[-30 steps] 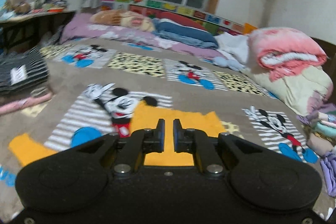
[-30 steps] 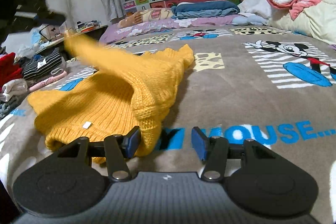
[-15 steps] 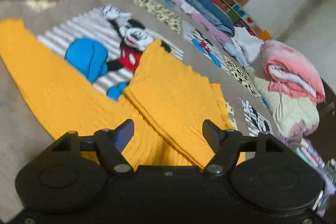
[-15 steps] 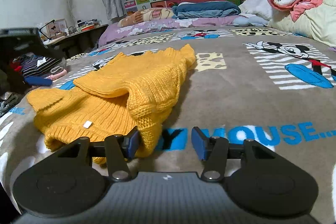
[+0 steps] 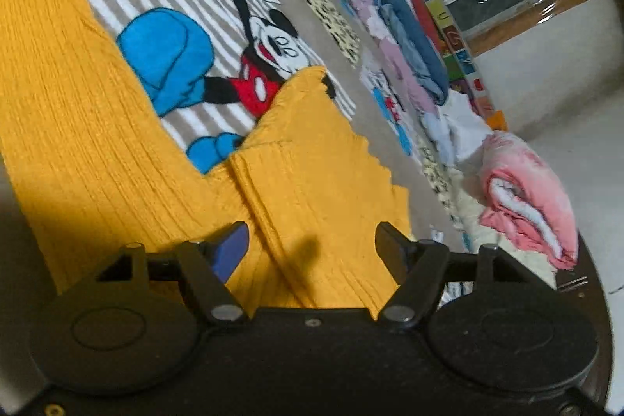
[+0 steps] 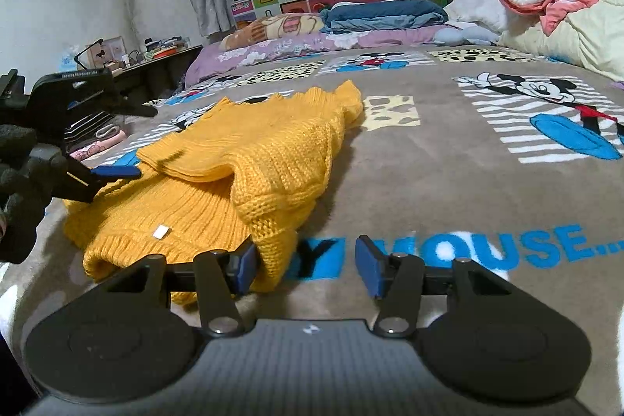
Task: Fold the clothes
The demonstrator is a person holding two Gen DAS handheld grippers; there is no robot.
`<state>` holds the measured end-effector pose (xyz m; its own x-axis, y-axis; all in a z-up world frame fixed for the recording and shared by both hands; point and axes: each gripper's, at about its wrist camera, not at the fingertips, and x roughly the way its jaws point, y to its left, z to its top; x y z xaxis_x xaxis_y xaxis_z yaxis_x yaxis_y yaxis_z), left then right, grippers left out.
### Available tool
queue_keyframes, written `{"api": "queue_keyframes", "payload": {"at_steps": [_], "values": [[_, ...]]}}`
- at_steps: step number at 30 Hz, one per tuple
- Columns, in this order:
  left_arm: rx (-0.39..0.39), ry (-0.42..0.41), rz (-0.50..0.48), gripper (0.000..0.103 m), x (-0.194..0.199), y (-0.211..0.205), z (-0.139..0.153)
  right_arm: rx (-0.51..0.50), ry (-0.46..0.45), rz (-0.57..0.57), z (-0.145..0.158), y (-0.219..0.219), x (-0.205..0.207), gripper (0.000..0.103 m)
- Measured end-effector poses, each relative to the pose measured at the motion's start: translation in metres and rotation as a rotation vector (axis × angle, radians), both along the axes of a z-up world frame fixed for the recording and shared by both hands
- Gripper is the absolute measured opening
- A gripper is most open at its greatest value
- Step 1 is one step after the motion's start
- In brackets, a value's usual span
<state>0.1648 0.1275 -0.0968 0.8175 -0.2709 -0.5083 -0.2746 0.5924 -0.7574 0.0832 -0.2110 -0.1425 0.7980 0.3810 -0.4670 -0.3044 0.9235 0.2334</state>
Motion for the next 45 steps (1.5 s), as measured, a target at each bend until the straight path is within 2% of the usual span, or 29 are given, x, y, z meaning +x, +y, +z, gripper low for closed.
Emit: {"api": "queue_keyframes", "payload": {"at_steps": [4,6,8,9,10,11,12,16,22,30,33,38,42,45], "values": [[-0.019,0.008,0.031,0.064,0.007,0.0,-0.007,0.002,0.0,0.001,-0.001,0.0,0.002,0.054],[-0.017,0.007,0.041,0.054,0.012,-0.002,-0.009,0.002,0.0,0.001,-0.001,0.0,0.002,0.054],[-0.003,0.005,0.045,0.035,0.018,-0.005,-0.01,-0.001,0.0,0.001,-0.002,0.001,0.001,0.054],[0.009,0.009,0.046,0.034,0.021,-0.007,-0.011,-0.002,0.0,0.001,-0.002,0.001,0.001,0.054],[0.021,0.014,0.047,0.024,0.024,-0.01,-0.012,-0.003,0.0,0.001,-0.002,0.001,0.001,0.054],[0.042,0.011,0.04,0.011,0.025,-0.013,-0.009,-0.005,0.0,0.001,-0.003,0.002,0.001,0.054],[0.063,0.009,0.033,0.007,0.026,-0.016,-0.006,-0.006,-0.001,0.002,-0.003,0.002,0.001,0.054],[0.139,-0.046,-0.006,0.007,0.022,-0.023,0.016,-0.01,-0.005,0.004,-0.002,0.002,0.001,0.054],[0.193,-0.151,-0.031,0.007,-0.001,-0.016,0.057,-0.017,-0.014,0.007,0.0,0.001,-0.001,0.054],[0.253,-0.196,-0.034,0.007,-0.033,-0.001,0.083,-0.025,-0.016,0.008,0.001,0.001,-0.002,0.054],[0.286,-0.176,-0.025,0.007,-0.043,0.005,0.076,-0.028,-0.018,0.01,0.002,0.001,-0.003,0.054],[0.287,-0.095,0.013,0.007,-0.057,0.024,0.043,-0.034,-0.021,0.011,0.002,0.001,-0.004,0.054],[0.297,-0.039,0.004,0.007,-0.059,0.032,0.017,-0.049,-0.028,0.021,0.003,0.002,-0.006,0.054],[0.315,-0.027,-0.001,0.007,-0.053,0.036,0.006,-0.083,-0.059,0.049,0.008,0.005,-0.011,0.054]]}}
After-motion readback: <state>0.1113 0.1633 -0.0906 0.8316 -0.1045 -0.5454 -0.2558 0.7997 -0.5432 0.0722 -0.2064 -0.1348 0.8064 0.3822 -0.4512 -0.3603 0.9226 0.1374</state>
